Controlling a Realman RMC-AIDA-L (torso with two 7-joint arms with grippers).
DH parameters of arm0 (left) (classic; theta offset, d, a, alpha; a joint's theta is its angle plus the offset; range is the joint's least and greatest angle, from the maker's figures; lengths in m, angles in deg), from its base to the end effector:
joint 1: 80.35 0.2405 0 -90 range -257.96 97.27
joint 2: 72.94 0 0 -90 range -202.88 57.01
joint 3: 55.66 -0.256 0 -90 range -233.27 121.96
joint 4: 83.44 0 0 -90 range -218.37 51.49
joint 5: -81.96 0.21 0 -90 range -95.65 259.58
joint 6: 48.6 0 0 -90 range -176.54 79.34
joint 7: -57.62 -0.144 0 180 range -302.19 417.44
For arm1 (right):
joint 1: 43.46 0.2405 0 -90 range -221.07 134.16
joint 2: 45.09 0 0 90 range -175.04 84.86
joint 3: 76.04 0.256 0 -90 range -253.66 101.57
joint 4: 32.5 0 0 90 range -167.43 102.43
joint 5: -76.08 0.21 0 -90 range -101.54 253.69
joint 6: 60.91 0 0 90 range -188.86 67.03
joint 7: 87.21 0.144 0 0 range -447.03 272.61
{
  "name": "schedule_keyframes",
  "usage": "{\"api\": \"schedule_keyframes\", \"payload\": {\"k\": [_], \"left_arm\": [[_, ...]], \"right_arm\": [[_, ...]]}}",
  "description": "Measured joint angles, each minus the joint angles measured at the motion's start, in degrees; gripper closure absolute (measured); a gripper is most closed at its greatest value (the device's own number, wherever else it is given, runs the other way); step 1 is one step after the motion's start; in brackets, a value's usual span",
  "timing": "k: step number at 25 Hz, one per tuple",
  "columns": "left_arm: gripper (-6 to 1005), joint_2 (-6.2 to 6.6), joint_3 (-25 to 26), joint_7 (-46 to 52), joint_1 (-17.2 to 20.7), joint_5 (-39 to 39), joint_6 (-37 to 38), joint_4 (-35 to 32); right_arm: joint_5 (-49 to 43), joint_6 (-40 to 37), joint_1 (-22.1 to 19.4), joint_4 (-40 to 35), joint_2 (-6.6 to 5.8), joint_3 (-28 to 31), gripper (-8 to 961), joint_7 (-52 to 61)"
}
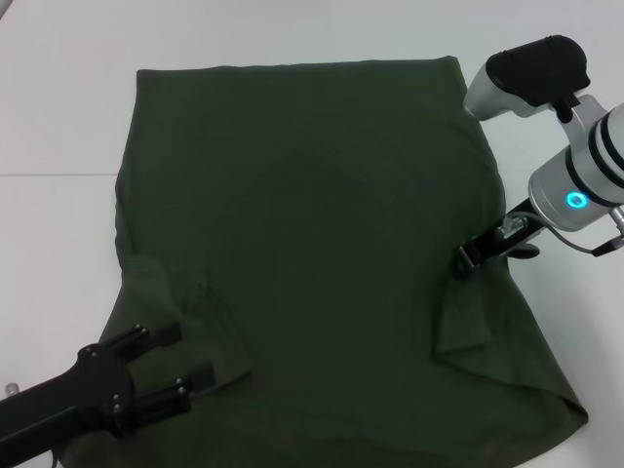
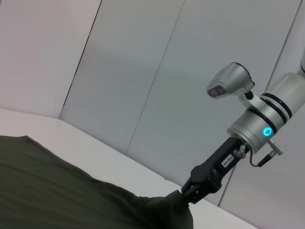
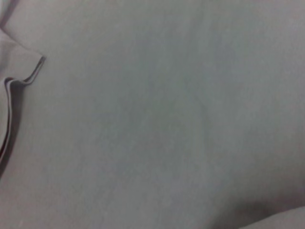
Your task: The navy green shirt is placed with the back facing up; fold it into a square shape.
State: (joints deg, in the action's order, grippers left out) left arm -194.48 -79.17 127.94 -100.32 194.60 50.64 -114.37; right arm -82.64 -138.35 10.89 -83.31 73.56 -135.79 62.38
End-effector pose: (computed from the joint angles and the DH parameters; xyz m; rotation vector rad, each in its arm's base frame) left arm -0.3046 0.2595 0.0018 -2.4524 -0.7877 -1.0531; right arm 0.1691 0.4345 0.0034 -2.3854 1.1271 -0.3683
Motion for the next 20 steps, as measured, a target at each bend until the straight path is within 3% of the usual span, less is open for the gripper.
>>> {"api": "schedule_keyframes", "payload": {"k": [6,14,20], "left_arm": [[107,0.0,0.0,0.0,0.2,0.0,0.4,0.0],[108,-0.11,-0.5,-0.1,0.5,0.1,0.4,0.1],[108,-0.16,-0.6,-0.1,0.6,0.1,0.6,0.1]], "right_arm": [[0.5,-0.8,0.2,0.1,0.12,0.6,892,0.0],[2.7,-1.6,0.3,0.1,0.11,2.4,543,0.0],[2.7,-3.0,-1.5,0.3,-0.96,6.0,336,3.7]]}}
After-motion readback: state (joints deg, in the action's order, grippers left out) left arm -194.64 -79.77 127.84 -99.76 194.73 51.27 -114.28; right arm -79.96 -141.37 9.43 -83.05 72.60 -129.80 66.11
